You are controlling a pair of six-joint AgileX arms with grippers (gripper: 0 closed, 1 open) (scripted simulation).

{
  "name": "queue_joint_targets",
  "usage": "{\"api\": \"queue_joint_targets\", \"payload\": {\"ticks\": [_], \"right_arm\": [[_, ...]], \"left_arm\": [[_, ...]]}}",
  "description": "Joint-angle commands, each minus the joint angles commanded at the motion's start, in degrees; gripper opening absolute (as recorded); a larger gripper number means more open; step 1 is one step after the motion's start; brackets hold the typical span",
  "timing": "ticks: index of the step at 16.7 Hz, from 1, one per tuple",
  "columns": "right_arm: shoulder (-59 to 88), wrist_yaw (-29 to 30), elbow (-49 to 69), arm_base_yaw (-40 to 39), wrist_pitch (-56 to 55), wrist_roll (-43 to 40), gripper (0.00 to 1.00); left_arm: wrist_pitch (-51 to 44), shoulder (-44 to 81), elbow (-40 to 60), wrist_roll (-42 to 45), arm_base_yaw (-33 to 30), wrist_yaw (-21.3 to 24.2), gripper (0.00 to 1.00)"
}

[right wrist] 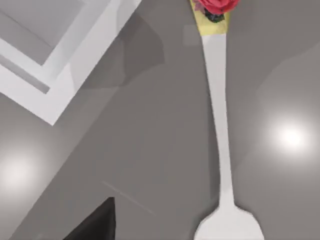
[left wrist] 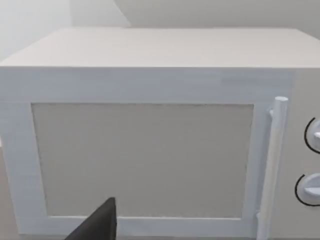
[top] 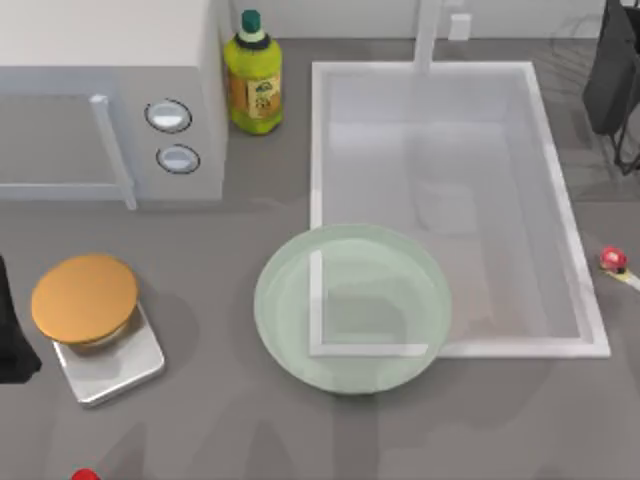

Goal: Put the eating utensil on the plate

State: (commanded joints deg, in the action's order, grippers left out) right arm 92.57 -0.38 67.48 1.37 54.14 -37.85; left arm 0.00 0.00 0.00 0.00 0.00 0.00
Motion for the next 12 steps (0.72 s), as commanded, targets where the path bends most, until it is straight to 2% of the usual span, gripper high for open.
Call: {"api": "queue_joint_targets", "payload": {"ticks": [5,12], "right_arm": [[12.88,0.28,10.32,0.26,7.13,-5.47,1.00],[13.97,0.32,11.13,0.01,7.53,-5.95,1.00]], "left_arm": [[0.00,0.00,0.00,0.00,0.00,0.00,1.00],[0.00,0.00,0.00,0.00,0.00,0.00,1.00]]}}
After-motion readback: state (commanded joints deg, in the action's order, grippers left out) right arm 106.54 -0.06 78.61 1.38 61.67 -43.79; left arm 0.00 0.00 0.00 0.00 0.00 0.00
